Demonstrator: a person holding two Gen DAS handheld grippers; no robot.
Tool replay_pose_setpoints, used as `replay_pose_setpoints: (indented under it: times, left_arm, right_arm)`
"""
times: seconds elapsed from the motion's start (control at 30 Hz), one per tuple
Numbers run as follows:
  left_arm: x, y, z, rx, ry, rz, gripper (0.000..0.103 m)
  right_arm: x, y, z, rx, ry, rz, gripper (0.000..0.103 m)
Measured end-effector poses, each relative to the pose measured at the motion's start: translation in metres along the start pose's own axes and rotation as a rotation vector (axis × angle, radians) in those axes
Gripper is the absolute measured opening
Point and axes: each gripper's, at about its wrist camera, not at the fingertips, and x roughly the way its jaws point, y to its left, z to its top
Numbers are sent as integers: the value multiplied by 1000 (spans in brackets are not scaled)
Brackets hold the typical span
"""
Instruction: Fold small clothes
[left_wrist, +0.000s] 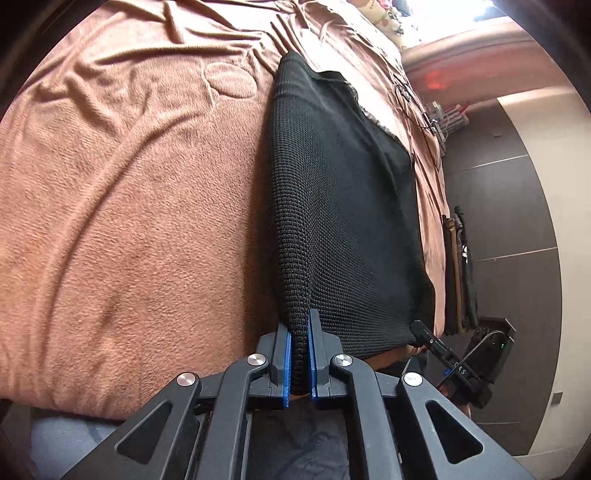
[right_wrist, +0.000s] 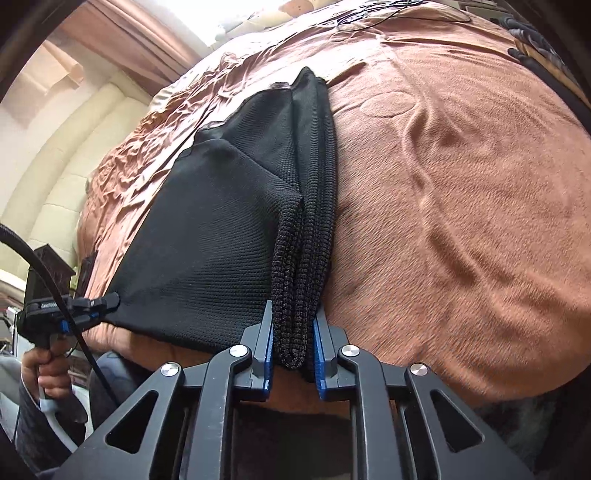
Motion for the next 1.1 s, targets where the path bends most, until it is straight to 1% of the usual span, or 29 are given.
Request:
replay_pose_setpoints:
  times: [0.13,0.23,0.37,0.5,0.6,0.63,0.67,0.7,0.73,0.8,0.9,1.1]
  left_arm:
    - [-14,7,-2,17,-4,17,7]
    - [-23,9,-7,12,-10,19,7]
    - [-33,17,-17,11,-2,30,7]
    - [-36,22,-23,36,11,58,8]
    - [-23,25,-17,21,20,114,10]
    - [-20,26,-14,13,16,115,12]
    - [-16,23,-10,7,9,108,14]
    - [-15,24,-7,-4,-2,99,21]
    - [-15,25,-4,-10,-11,93,28]
    - [-14,26,3,-12,-27,91,33]
    - [-11,28,13,-15,-28,89,33]
    - [-3,31,38,-19,-29,75,33]
  right_arm:
    - [5,10,-7,-22,29,32,14]
    - [8,18,-13,-46,50,51,14]
    - [11,23,-19,-61,79,99,14]
    - [15,23,-18,-102,107,107,14]
    - [18,13,-6,-95,102,110,16]
    - [18,7,-1,-69,99,103,23]
    - [17,-1,5,-41,82,102,34]
    - [16,-5,9,-29,68,106,38]
    - [14,-11,15,-15,53,118,44]
    - [15,-22,28,8,43,136,46]
    - [22,-35,49,27,42,140,46]
    - [47,-51,84,74,73,195,46]
